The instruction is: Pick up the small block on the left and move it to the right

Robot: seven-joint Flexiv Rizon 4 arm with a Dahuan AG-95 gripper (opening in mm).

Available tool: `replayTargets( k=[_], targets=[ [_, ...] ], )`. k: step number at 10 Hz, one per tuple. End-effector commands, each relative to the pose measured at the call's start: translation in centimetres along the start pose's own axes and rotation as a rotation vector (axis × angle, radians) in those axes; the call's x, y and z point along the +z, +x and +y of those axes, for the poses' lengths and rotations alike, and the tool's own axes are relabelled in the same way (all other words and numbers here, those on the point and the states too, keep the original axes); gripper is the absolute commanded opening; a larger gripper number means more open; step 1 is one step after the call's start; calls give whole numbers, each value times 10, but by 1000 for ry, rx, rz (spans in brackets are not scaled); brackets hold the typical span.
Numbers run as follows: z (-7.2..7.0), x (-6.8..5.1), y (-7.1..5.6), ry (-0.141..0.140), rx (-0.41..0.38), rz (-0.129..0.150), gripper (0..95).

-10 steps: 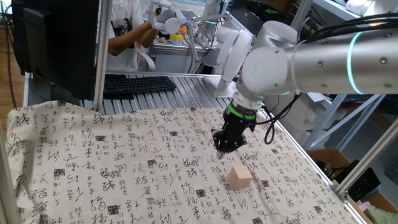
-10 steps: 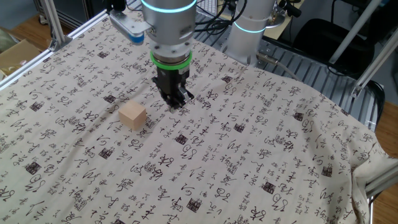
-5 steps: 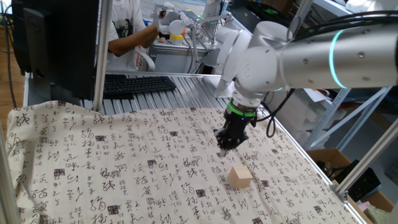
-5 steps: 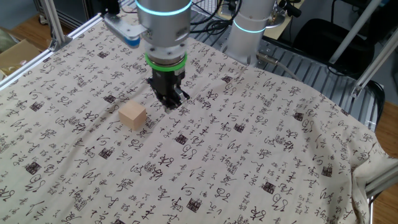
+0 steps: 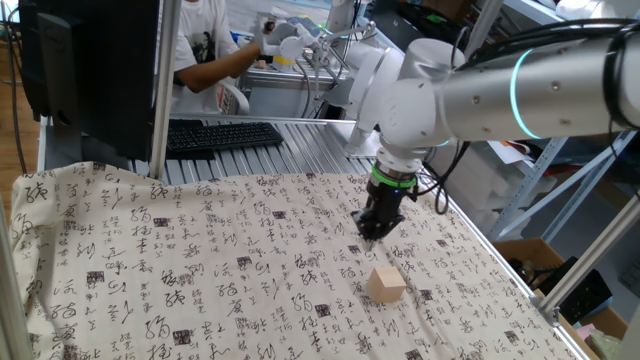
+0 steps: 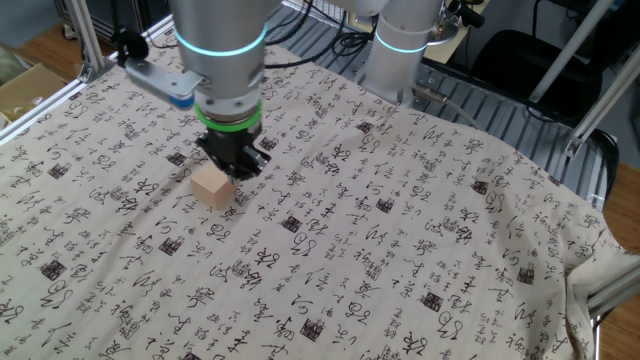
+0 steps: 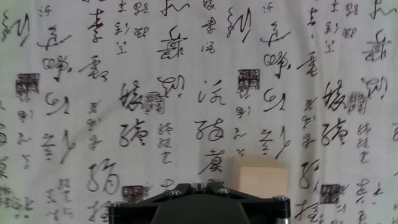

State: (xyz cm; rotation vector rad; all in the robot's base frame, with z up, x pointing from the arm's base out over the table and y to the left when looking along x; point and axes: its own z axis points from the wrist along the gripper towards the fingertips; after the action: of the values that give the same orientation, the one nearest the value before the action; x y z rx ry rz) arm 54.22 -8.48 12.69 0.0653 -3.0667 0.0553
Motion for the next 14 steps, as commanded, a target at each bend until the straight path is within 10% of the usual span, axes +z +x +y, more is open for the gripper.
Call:
replayTargets(
  k=[1, 4, 14],
  targets=[
    [-13, 5, 1, 4, -22, 7, 0],
    [-20, 10, 0, 58, -39, 31, 0],
    [-19, 12, 1, -13, 13, 43, 0]
  ],
)
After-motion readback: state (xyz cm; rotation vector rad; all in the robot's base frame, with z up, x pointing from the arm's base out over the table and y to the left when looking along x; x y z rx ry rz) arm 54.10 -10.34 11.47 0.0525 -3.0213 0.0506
